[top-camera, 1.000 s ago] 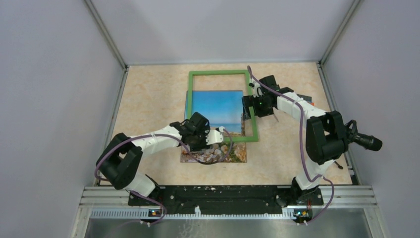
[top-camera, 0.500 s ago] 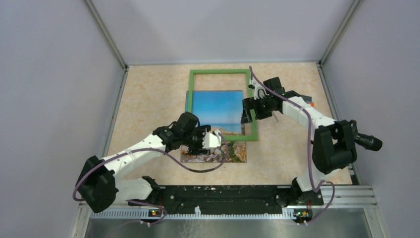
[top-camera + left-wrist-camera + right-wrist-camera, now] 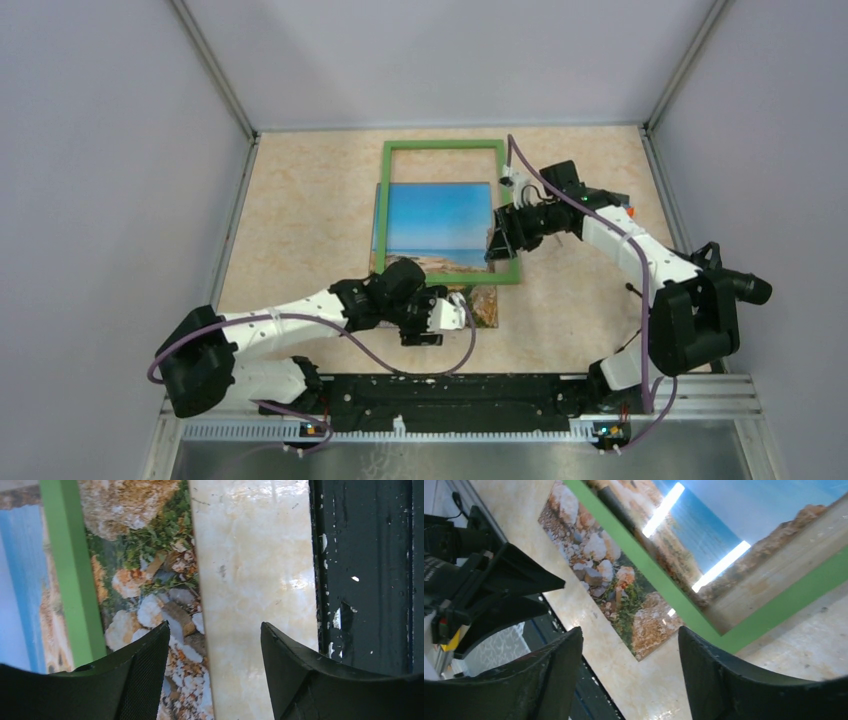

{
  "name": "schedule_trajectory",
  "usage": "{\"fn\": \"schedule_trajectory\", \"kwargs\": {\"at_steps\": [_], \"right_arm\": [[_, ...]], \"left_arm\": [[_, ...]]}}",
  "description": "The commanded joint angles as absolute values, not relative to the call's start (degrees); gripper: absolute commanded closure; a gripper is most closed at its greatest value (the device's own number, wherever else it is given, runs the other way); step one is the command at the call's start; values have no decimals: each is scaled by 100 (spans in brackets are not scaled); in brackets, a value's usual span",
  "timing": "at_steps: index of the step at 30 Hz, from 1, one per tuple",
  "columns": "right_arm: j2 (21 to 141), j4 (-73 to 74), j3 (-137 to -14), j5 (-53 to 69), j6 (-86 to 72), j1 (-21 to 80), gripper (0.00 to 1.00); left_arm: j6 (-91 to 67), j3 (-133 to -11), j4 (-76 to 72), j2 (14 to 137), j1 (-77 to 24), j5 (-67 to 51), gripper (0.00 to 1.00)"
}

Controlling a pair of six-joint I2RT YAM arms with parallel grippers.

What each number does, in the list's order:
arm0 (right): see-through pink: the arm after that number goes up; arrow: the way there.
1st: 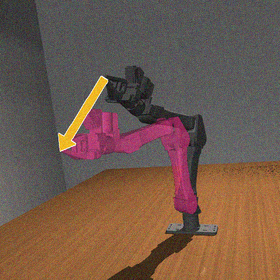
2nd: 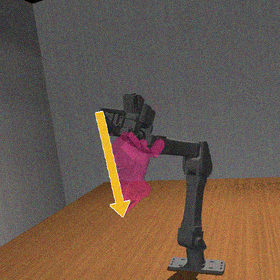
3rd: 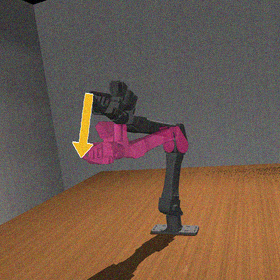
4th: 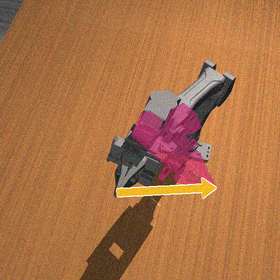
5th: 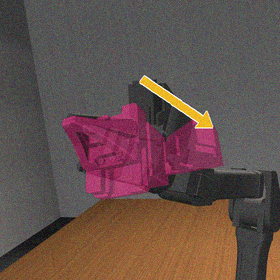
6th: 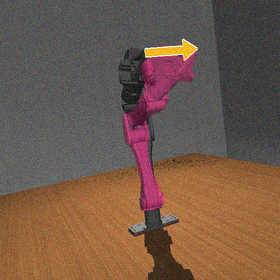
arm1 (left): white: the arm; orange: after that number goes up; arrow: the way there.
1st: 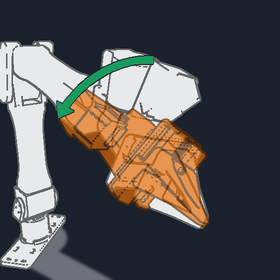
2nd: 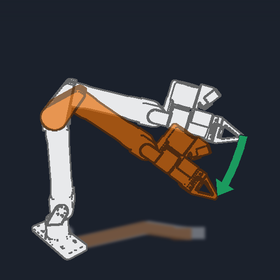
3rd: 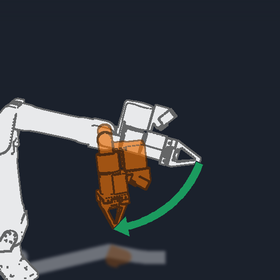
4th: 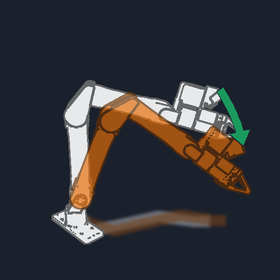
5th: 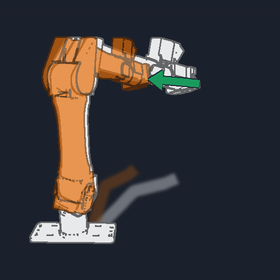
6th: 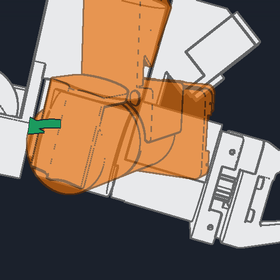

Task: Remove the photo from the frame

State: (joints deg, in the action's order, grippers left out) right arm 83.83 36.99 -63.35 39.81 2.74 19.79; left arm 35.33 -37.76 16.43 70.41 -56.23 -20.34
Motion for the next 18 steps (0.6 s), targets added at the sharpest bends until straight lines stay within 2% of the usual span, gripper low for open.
{"fn": "schedule_trajectory", "kwargs": {"at_steps": [1,8,18], "right_arm": [[8110,3455,-5842,4541,133,2378,42],[8077,2227,-5022,4378,-492,2925,63],[9131,1560,-5148,3992,-613,3325,88]], "left_arm": [[3262,-3427,1036,7127,-5818,-1631,30],[3725,-2834,258,6776,-5892,-1117,35],[3993,-2635,44,7023,-5923,-604,42]]}}
